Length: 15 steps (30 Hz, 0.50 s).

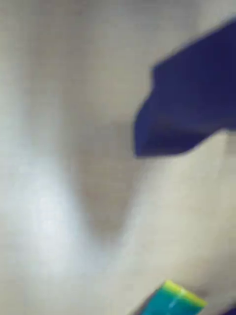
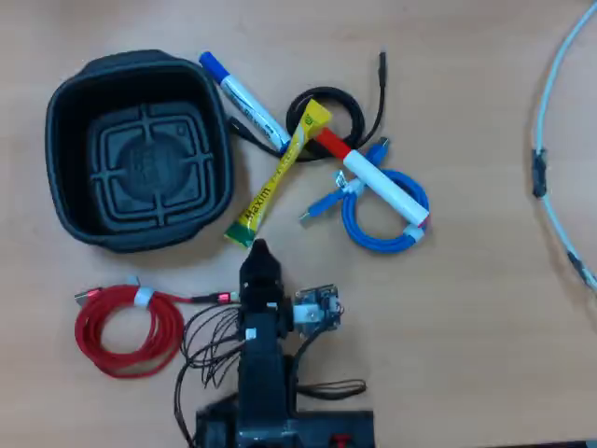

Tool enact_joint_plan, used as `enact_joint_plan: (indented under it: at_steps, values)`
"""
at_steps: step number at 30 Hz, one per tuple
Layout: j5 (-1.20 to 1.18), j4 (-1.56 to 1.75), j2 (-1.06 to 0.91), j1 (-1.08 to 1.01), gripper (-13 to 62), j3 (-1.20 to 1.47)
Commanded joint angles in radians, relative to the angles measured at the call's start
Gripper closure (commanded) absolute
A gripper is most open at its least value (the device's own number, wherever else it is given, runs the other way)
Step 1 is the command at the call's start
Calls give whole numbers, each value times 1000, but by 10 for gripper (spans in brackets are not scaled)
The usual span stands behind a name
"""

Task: Pick up the yellow instant coffee stick, then put it in the black bowl

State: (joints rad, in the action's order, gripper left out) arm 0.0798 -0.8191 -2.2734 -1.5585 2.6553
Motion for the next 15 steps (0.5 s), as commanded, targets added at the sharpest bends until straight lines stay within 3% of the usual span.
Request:
enact_joint_plan:
  at_steps: [1,8,15]
  values:
    - [75,-66,-98,3,-32,-103]
    - [187,-140,-58,8,-32,-319]
    - [293,-141,109,-3,-32,-483]
